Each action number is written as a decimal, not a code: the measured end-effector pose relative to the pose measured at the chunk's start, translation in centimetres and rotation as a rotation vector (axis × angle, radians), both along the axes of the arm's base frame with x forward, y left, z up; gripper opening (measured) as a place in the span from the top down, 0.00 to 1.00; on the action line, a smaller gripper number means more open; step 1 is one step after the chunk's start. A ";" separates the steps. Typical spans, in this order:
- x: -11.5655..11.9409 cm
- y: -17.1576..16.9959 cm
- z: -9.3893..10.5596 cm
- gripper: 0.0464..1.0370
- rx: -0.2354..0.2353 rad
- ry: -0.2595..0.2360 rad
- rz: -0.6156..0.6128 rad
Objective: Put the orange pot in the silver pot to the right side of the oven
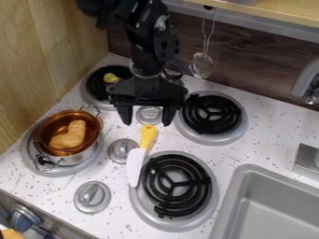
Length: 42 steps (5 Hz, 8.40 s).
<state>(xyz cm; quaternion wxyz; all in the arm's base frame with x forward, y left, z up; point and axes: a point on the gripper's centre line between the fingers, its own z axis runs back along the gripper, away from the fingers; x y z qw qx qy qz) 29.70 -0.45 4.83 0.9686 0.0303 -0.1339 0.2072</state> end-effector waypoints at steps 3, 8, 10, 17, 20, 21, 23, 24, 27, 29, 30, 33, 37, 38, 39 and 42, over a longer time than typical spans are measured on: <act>-1.6 2.3 -1.4 0.04 0.068 0.119 0.087; -0.5 9.0 -4.3 0.04 0.014 0.101 0.188; -0.6 9.1 -4.6 0.04 0.011 0.106 0.223; -1.7 8.6 -2.8 0.80 0.123 0.150 0.213; -1.6 7.4 0.9 0.80 0.156 0.097 0.203; -1.8 6.6 1.8 0.80 0.152 0.093 0.167; -1.7 3.7 2.5 0.80 0.151 0.065 0.164; -2.1 1.5 2.9 0.80 0.184 0.096 0.117; -2.9 -5.5 -0.3 0.80 0.083 0.145 0.213; -2.4 -8.7 -2.7 0.80 -0.024 0.114 0.250; -2.3 -9.8 -3.6 0.80 -0.038 0.110 0.286; -0.5 -10.3 -4.8 0.74 -0.050 0.023 0.272; 1.5 -9.1 -2.0 0.04 0.036 -0.003 0.421; 2.3 -7.7 0.0 0.04 0.004 0.017 0.421; 3.0 -6.5 1.4 0.04 -0.003 -0.090 0.407; 2.1 -0.9 0.8 0.04 0.214 -0.064 0.057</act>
